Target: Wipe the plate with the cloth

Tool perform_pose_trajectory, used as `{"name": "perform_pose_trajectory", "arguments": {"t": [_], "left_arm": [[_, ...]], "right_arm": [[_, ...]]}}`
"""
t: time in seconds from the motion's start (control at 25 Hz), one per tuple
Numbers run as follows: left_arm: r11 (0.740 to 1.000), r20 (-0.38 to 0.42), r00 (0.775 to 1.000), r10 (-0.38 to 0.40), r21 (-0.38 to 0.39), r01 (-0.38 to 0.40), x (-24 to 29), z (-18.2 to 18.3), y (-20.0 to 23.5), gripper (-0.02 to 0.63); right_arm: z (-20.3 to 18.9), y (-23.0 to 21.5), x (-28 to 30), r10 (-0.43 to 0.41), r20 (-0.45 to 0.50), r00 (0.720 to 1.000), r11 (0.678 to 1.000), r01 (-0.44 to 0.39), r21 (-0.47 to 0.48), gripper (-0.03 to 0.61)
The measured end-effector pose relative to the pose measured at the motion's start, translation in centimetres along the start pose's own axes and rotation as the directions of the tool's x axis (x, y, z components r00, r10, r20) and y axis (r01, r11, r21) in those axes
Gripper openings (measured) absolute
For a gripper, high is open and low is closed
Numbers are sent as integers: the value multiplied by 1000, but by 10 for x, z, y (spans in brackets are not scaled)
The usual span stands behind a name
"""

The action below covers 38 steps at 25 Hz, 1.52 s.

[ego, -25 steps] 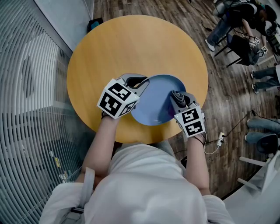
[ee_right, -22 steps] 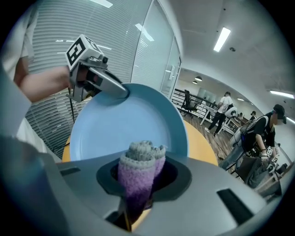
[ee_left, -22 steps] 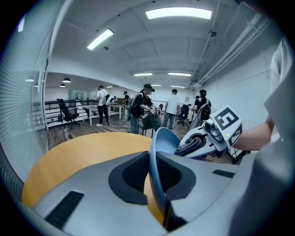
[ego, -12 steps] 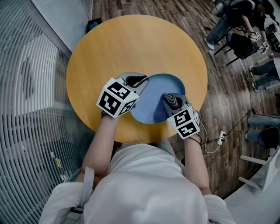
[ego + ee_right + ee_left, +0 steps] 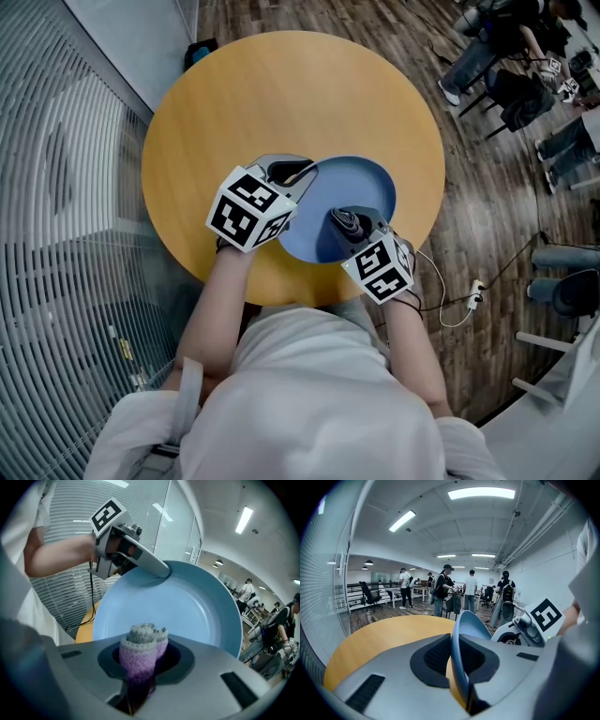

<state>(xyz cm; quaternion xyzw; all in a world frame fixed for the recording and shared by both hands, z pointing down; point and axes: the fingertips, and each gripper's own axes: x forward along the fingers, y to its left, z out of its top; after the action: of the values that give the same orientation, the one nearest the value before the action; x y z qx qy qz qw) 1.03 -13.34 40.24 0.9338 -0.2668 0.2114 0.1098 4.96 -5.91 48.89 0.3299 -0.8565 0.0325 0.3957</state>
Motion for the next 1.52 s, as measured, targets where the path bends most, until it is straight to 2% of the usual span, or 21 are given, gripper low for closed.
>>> {"name": "perform_pose_trajectory", "arguments": {"t": [0.56, 1.12, 1.32, 1.52], "left_arm": [[1000, 0, 1000, -4, 6, 4, 4, 3, -7, 29], [1000, -4, 1000, -15, 11, 15, 5, 0, -9, 31], [1000, -4, 1000, -23, 17, 23, 6, 1, -11, 31], [999, -6, 1000, -29, 24, 29, 6, 3, -15, 31]], "right_arm": [[22, 42, 14, 122, 37, 992, 991, -121, -50, 89], [44, 72, 27, 200, 54, 978, 976, -194, -102, 89], [53, 77, 27, 220, 73, 973, 972, -213, -100, 89], [63, 78, 21, 251, 130, 959, 968, -245, -60, 89]]}}
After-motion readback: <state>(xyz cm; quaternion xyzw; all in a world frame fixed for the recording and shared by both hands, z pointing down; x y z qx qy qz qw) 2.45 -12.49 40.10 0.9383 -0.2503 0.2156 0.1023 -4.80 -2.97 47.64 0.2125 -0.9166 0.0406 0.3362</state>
